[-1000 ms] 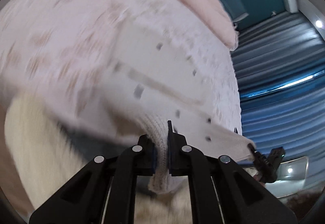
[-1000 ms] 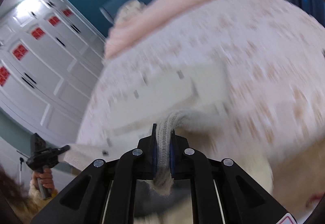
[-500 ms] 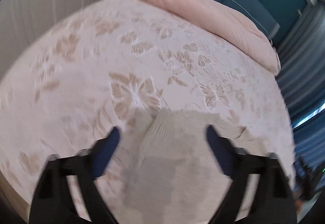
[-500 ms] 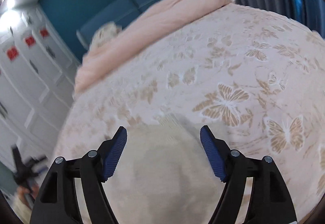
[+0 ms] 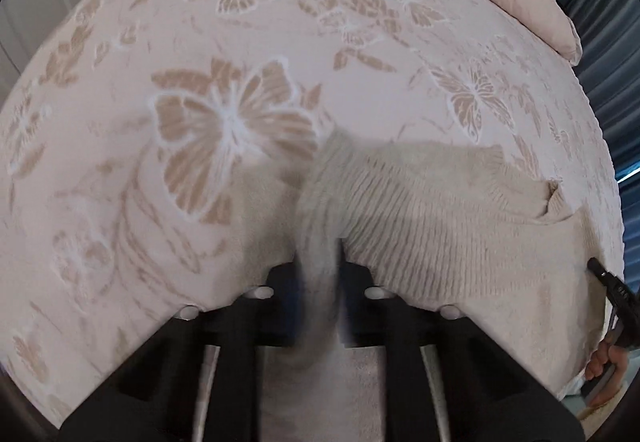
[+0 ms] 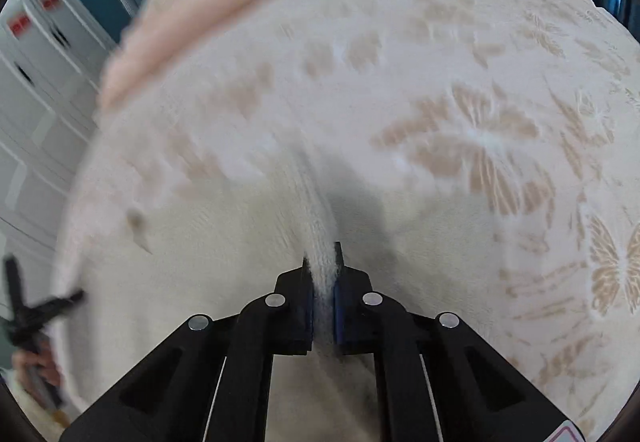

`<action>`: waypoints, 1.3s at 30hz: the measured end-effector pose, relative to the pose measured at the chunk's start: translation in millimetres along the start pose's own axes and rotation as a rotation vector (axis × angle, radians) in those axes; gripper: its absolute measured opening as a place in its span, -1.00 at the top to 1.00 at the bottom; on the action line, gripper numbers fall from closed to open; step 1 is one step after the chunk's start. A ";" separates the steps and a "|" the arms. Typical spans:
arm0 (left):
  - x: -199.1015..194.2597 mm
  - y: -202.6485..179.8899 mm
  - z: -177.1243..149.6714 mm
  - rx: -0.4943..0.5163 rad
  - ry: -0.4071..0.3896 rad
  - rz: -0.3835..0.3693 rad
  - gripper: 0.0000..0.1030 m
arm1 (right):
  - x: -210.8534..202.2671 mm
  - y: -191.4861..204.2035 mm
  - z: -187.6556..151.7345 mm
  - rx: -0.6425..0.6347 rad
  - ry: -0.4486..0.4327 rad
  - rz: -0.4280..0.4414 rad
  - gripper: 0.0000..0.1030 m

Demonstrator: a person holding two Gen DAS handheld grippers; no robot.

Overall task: Fold small clothes
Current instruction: 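Lower the hem onto the sweater and open both tools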

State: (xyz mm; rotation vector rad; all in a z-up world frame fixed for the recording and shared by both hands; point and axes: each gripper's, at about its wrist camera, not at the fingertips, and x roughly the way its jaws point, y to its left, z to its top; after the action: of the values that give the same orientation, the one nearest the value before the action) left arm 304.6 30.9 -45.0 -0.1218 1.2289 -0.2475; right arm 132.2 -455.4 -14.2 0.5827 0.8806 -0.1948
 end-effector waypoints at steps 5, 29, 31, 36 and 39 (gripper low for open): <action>-61.2 6.7 27.3 -0.052 -0.133 -0.088 0.82 | -88.5 -3.1 30.6 0.064 -0.240 0.114 0.88; -54.2 7.6 -19.6 -0.033 -0.195 0.002 0.09 | -62.7 26.0 -47.5 -0.074 -0.090 -0.089 0.56; -78.6 -7.0 -49.6 -0.045 -0.229 -0.064 0.09 | -57.2 67.3 -76.5 -0.133 -0.040 -0.001 0.65; -64.9 -73.1 -115.0 0.027 -0.149 -0.128 0.09 | -10.1 160.6 -141.3 -0.227 0.099 0.143 0.85; -36.9 -76.9 -132.8 0.042 -0.098 0.014 0.09 | 2.4 151.3 -145.8 -0.217 0.108 0.069 0.86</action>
State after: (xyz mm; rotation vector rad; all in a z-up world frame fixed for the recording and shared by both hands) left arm 158.6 -28.6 -38.2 -0.0877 1.1266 -0.2527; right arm 95.4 -248.9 -27.7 0.4228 0.9707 -0.0045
